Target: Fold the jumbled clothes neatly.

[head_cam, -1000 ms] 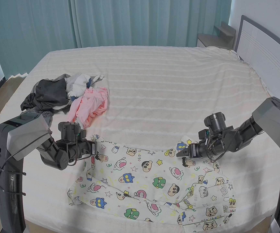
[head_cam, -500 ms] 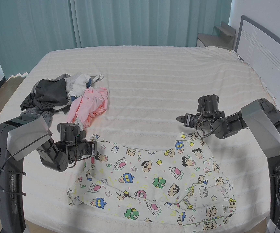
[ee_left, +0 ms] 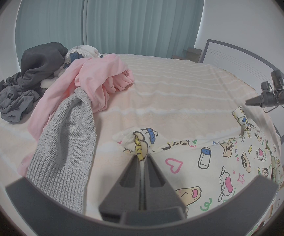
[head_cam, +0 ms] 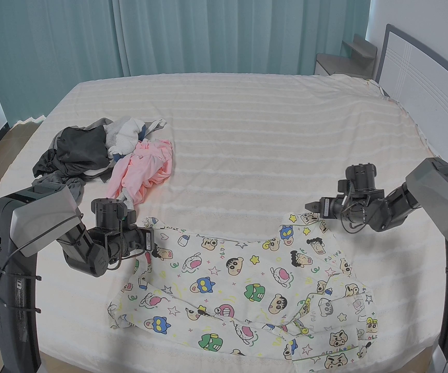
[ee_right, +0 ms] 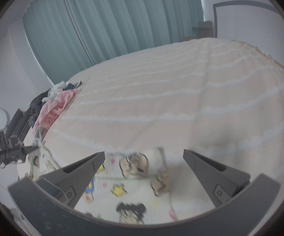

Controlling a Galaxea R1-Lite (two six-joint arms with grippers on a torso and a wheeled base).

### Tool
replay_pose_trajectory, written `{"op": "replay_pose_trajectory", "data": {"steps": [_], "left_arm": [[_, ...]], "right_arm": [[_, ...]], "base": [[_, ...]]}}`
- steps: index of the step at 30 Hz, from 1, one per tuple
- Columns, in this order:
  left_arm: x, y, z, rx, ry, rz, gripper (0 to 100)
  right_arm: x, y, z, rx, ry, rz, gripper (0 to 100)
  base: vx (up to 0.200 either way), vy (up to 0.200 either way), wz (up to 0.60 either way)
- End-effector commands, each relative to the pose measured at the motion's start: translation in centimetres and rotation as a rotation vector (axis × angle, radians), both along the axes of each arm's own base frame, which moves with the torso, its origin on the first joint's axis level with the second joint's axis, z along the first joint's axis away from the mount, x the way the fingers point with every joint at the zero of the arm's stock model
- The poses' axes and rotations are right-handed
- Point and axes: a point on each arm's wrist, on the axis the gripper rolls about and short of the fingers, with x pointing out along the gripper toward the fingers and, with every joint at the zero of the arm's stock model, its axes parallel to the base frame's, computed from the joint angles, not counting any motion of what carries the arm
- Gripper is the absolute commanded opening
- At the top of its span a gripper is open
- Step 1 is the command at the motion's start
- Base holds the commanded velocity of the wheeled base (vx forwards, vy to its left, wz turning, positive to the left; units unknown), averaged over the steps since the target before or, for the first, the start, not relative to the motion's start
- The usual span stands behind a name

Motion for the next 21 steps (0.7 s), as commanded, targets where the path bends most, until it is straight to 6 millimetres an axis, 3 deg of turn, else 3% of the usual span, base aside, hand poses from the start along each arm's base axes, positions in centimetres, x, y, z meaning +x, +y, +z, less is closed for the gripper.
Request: {"op": "replay_pose_trajectory", "data": {"steps": [1, 6, 21], "left_arm": [[0.0, 0.1, 0.0, 0.001, 0.0, 0.002, 0], [-0.1, 0.0, -0.1, 0.001, 0.003, 0.0, 0], [-0.3, 0.0, -0.2, -0.001, -0.012, 0.0, 0]], "right_arm": [[-2.0, -4.2, 1.8, 0.01, 0.011, 0.006, 100], [-1.6, -5.1, 0.3, 0.019, 0.047, 0.01, 100], [-1.6, -4.4, -4.3, 0.049, 0.165, 0.073, 100]], "base": [[0.0, 0.0, 0.0], [0.0, 0.0, 0.0], [0.0, 0.0, 0.0]]}}
